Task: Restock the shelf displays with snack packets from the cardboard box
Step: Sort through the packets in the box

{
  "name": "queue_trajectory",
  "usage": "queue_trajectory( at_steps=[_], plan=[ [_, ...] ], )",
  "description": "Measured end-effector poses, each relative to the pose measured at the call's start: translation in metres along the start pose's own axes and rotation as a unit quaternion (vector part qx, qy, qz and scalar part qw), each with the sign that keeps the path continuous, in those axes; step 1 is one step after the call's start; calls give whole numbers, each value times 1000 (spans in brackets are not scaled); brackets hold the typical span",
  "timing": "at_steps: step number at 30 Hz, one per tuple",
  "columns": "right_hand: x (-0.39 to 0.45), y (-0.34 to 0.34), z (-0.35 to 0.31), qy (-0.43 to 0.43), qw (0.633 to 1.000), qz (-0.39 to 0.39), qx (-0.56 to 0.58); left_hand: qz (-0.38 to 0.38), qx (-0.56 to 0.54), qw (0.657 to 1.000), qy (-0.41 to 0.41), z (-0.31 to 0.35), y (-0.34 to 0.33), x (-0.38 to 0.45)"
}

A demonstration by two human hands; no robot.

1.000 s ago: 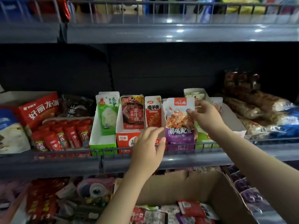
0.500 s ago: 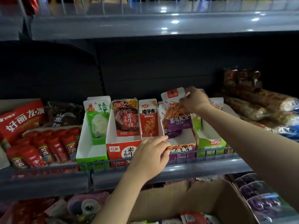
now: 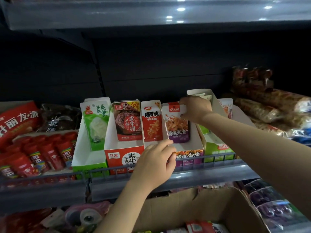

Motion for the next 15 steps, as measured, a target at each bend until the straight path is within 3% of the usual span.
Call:
queue_trajectory(
  at_steps=[3,15],
  plan=[
    [-1,-6,1,26,998,21,-46,5,4,1000,0,0,2,2],
    [-10,-10,10,25,998,49,20,31,39,999,-17,5,-2,-3]
  ],
)
Point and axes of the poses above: each hand's wrist, its own x-axis towards the middle knuckle, its own y-axis out of the back of the hand, z = x × y, the point moved 9 cm from there along x, towards the middle knuckle, and after that the axes turned 13 degrees about x, right-handed, at the moved point
